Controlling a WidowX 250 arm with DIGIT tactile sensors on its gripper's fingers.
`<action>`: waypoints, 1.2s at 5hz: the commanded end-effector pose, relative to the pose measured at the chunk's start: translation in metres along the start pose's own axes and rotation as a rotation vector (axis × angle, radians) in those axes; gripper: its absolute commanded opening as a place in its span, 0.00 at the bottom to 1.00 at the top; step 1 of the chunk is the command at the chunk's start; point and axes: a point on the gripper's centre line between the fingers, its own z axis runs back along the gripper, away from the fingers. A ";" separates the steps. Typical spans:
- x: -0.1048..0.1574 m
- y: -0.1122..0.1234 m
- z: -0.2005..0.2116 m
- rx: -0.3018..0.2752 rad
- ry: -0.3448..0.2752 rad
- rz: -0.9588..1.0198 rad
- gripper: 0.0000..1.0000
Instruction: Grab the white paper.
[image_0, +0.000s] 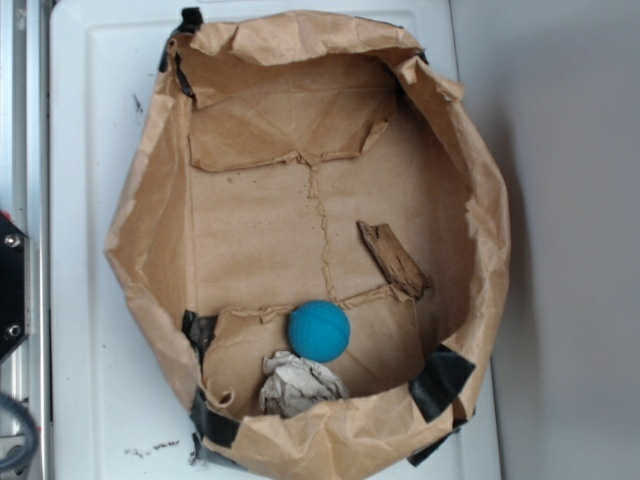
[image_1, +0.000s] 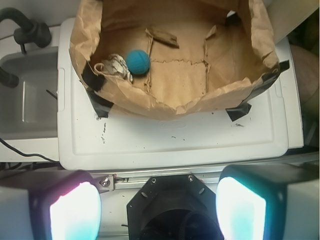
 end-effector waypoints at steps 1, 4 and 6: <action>0.037 -0.002 -0.002 -0.062 -0.040 -0.025 1.00; 0.063 -0.004 -0.004 -0.061 -0.076 -0.103 1.00; 0.088 0.010 -0.031 0.077 0.077 -0.378 1.00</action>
